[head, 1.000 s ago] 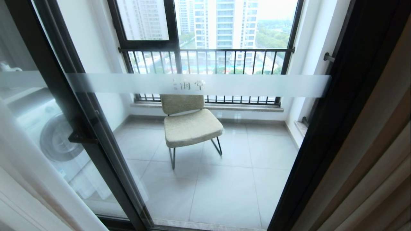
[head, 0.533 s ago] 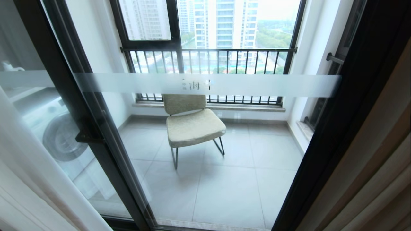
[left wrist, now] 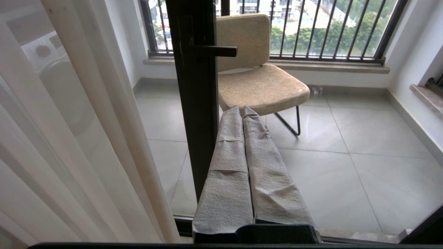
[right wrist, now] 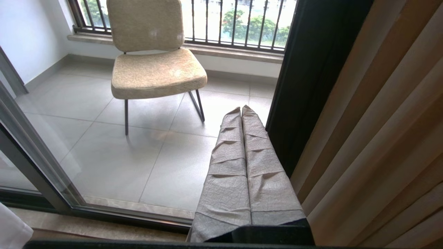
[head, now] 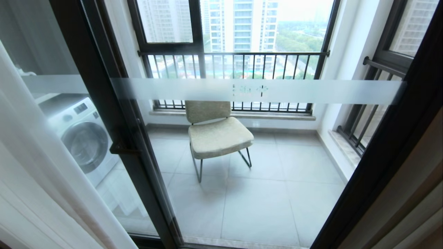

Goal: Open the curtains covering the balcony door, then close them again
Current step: Pull the inner curtains open on both sides

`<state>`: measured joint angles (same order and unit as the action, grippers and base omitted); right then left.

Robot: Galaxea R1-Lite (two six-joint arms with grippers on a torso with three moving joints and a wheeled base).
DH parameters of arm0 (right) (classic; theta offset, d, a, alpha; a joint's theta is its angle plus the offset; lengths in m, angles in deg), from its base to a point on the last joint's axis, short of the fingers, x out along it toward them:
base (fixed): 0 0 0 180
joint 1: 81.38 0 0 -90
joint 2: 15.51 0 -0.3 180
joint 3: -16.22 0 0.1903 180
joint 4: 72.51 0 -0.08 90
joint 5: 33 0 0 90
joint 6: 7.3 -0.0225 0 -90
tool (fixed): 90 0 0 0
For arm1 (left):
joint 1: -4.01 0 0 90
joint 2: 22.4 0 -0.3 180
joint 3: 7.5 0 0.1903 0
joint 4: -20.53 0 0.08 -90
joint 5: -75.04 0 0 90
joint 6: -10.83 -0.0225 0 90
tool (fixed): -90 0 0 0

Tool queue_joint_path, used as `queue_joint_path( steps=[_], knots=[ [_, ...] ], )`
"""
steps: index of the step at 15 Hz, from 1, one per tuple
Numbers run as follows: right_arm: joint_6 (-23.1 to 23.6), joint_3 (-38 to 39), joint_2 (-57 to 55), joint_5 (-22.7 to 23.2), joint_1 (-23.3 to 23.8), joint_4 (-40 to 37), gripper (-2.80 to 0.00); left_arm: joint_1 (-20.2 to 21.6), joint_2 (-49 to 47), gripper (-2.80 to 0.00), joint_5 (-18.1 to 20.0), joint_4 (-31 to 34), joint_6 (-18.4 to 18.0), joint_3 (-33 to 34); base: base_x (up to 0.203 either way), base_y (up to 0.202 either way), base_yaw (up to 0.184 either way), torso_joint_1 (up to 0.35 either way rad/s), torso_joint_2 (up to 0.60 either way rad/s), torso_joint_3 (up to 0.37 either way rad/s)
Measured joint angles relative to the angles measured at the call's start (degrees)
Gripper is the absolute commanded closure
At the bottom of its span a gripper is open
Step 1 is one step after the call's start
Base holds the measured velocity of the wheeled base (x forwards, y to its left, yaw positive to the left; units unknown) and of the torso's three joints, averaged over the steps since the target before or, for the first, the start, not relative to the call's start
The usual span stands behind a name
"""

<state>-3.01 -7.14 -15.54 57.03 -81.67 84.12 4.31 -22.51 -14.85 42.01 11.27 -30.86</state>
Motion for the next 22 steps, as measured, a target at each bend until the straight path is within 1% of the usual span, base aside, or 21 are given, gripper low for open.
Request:
queue_joint_path(
  steps=[22],
  knots=[
    [-0.13, 0.0, 0.0, 0.07, -0.06, 0.0, 0.0, 0.02, 0.0, 0.0, -0.01, -0.11, 0.07, 0.0, 0.0, 0.194, -0.001, 0.001, 0.0, 0.003]
  ],
)
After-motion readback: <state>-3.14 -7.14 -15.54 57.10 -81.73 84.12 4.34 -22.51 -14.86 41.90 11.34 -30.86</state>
